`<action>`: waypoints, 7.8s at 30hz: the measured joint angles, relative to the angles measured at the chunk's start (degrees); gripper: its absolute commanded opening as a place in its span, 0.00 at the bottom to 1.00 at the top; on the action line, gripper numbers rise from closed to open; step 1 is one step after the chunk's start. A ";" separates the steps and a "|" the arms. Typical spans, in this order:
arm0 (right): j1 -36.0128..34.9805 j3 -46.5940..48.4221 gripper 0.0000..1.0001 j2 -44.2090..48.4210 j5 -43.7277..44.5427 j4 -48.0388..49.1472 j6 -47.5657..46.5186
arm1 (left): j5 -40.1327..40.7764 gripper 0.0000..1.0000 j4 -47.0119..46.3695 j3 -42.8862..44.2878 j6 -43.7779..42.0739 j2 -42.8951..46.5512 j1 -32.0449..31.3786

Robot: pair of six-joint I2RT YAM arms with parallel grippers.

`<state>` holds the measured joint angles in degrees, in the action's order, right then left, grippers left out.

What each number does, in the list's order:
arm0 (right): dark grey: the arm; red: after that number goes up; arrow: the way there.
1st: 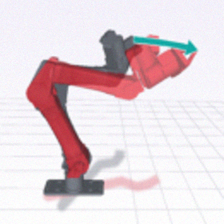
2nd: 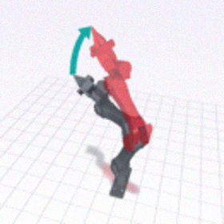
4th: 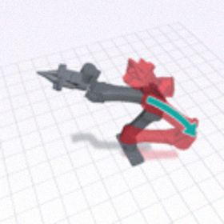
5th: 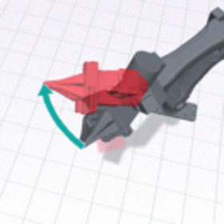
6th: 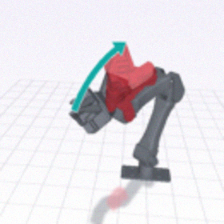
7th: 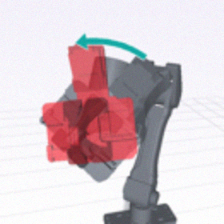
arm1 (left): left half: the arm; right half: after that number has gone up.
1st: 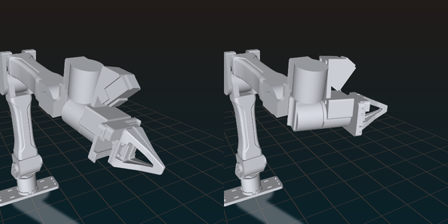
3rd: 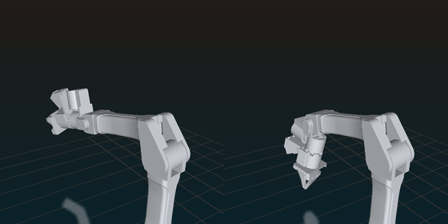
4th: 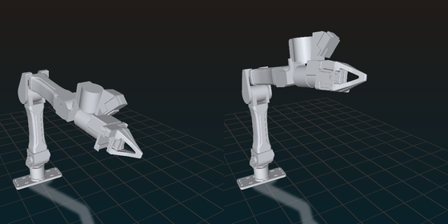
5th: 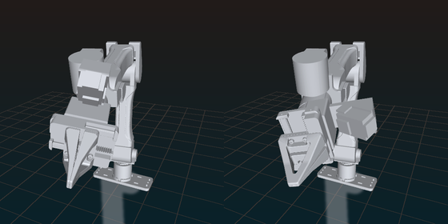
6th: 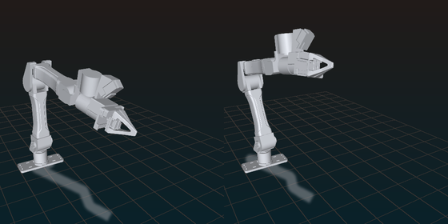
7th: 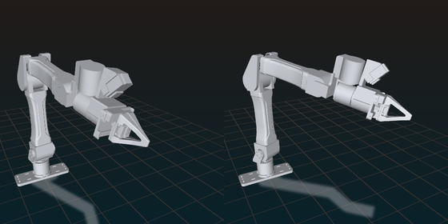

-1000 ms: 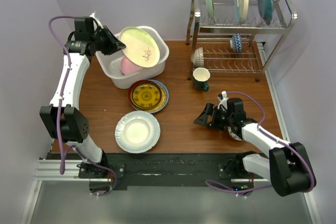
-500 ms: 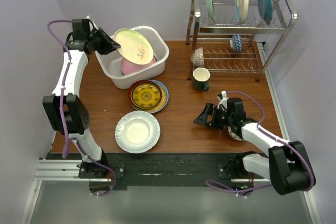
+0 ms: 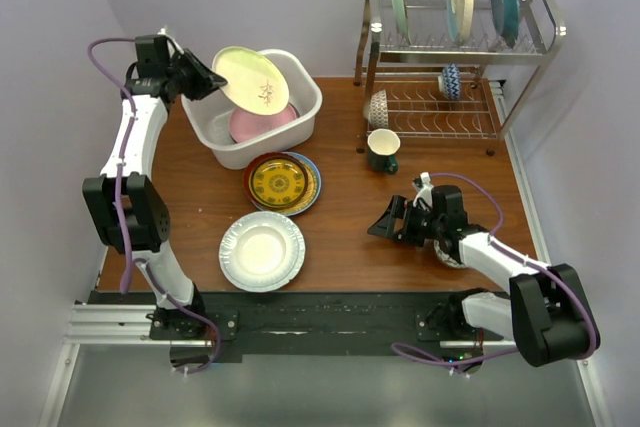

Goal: Place the plates into the plastic bin on the countertop
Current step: Place the plate in the plastic bin, then move the plate to the center of the board.

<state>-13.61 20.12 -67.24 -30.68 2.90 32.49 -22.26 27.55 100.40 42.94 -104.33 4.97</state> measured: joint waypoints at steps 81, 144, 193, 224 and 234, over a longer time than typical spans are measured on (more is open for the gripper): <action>-0.15 0.11 0.97 -0.59 -0.52 0.81 -0.28 | 4.44 1.00 6.01 3.43 -12.59 -6.38 0.92; -10.43 16.28 0.72 -26.64 1.38 13.31 9.97 | 6.29 0.53 0.28 -56.39 -8.55 36.68 -11.26; -10.99 19.23 0.70 -26.10 2.71 6.86 10.34 | 8.52 0.30 -20.87 -42.66 -6.10 4.59 -26.99; -11.13 22.75 0.70 -20.26 5.70 -1.03 9.90 | 10.67 0.52 -12.90 -38.05 -1.60 4.90 -41.05; -11.13 26.97 0.61 -17.59 6.16 -3.50 9.49 | 15.54 0.60 -4.98 -32.20 -2.01 13.27 -39.82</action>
<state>-24.73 47.09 -84.84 -24.51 -0.60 41.98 -6.72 22.57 68.20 40.93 -91.07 -34.85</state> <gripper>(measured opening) 0.673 0.606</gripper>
